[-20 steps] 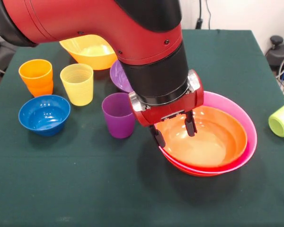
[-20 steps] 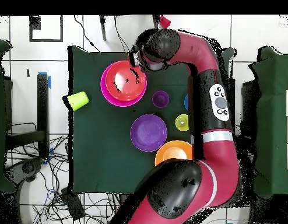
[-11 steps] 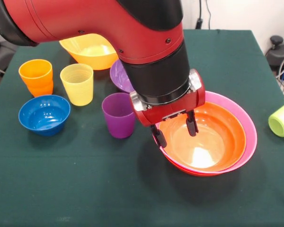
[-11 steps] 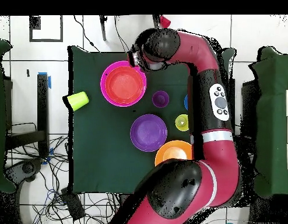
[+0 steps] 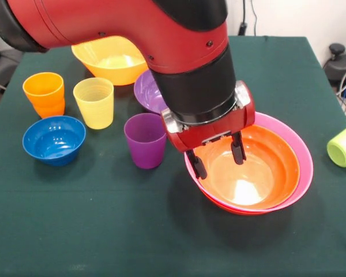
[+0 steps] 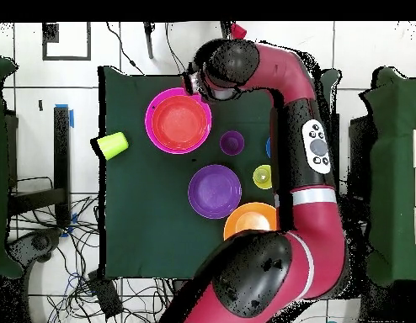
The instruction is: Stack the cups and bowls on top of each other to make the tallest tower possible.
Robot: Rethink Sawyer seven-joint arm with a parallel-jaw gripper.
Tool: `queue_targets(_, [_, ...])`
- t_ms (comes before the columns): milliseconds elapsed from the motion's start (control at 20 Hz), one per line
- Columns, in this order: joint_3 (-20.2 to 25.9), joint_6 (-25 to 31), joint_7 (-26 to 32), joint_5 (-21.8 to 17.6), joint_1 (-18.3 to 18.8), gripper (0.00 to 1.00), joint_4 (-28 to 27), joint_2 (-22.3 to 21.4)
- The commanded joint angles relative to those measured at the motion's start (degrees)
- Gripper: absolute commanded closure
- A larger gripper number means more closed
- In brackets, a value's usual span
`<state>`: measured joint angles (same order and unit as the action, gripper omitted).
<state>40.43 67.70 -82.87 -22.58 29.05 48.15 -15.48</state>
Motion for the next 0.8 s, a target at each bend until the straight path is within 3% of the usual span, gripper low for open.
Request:
queue_targets(50, [0.4, 7.1, 17.0, -0.4, 1.4, 0.00, 8.2, -10.5])
queue_targets(400, [-0.1, 4.7, 14.9, 0.6, 4.8, 0.00, 18.5, -17.5])
queue_targets(600, [1.0, 0.0, 16.3, 0.9, 10.1, 0.00, 28.0, -20.0])
queue_targets(800, [2.9, -5.4, 18.8, -1.6, 14.9, 0.00, 35.4, -20.0])
